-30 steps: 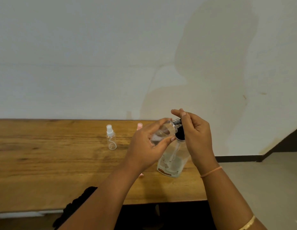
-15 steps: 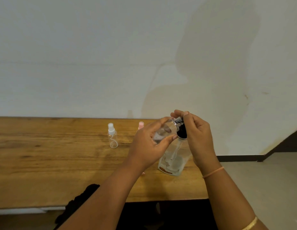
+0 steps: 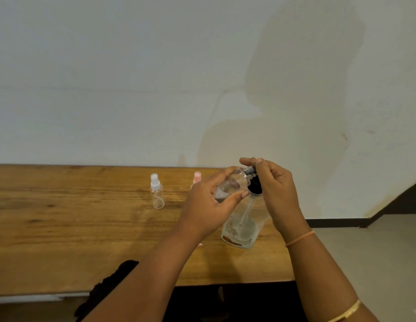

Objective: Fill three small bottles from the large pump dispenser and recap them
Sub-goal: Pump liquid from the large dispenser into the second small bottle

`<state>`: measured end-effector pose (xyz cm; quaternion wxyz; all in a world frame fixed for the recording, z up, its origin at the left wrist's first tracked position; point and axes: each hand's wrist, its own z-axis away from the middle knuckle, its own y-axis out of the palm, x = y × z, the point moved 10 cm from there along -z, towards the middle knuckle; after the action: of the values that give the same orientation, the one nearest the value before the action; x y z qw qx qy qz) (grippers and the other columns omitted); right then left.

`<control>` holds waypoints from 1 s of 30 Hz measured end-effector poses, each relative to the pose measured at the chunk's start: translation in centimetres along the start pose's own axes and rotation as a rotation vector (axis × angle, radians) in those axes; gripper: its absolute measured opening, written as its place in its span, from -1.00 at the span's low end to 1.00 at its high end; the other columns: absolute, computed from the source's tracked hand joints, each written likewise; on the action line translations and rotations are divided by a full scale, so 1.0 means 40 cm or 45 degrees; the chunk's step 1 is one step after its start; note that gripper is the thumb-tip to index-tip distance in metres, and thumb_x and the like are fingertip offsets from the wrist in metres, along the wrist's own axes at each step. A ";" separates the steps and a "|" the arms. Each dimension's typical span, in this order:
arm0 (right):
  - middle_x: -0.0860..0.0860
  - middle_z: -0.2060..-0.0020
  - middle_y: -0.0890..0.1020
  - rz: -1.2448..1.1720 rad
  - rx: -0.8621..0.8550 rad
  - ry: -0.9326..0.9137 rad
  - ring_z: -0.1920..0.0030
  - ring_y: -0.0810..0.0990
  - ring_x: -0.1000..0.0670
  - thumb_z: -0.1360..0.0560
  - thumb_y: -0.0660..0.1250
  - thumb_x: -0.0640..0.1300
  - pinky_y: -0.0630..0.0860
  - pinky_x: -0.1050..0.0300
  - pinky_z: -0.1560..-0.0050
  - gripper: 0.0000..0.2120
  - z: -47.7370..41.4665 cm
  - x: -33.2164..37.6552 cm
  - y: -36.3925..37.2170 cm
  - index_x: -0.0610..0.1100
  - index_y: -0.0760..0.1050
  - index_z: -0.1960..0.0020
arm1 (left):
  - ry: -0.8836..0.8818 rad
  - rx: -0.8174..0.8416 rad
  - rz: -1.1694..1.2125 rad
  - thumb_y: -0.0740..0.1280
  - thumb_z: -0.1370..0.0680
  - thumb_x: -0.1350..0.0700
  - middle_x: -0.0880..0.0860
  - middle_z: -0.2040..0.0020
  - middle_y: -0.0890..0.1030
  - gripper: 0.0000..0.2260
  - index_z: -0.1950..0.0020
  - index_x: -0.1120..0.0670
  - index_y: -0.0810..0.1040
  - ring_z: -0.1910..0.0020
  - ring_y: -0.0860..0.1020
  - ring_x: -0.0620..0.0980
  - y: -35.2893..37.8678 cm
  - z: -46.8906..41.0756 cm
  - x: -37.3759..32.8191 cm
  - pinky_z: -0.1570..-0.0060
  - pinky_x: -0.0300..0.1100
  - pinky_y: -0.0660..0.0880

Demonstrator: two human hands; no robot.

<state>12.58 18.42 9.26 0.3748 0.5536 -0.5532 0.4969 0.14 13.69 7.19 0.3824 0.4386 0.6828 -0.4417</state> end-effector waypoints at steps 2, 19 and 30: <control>0.07 -0.03 0.66 0.012 0.019 0.003 -0.08 0.56 0.24 -0.63 0.13 -0.12 0.49 0.34 -0.08 -0.71 -0.007 0.002 -0.005 -0.14 0.62 -0.11 | 0.029 -0.018 -0.020 0.37 -0.38 -0.21 -0.32 -0.10 0.58 -0.58 -0.23 -0.31 0.45 -0.08 0.55 -0.32 -0.001 -0.002 -0.009 -0.33 0.34 0.22; 0.06 -0.13 0.62 0.079 0.048 -0.054 -0.23 0.50 0.16 -0.62 0.13 -0.11 0.43 0.27 -0.25 -0.71 0.000 0.009 -0.001 -0.14 0.58 -0.19 | 0.058 -0.041 -0.074 0.40 -0.41 -0.14 -0.29 -0.09 0.59 -0.61 -0.22 -0.32 0.47 -0.09 0.55 -0.31 -0.010 0.007 -0.012 -0.28 0.26 0.35; -0.07 -0.04 0.66 0.097 0.068 -0.018 -0.21 0.54 0.01 -0.64 0.09 -0.12 0.45 0.05 -0.28 -0.69 0.005 -0.025 0.011 -0.13 0.59 -0.14 | 0.021 -0.008 -0.074 0.46 -0.45 0.08 -0.22 -0.09 0.60 -0.57 -0.14 -0.35 0.41 -0.05 0.58 -0.29 -0.006 0.010 0.016 -0.06 -0.19 0.56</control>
<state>12.29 18.44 8.18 0.3369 0.5455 -0.5629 0.5217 -0.25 13.43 6.53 0.3653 0.4210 0.6998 -0.4469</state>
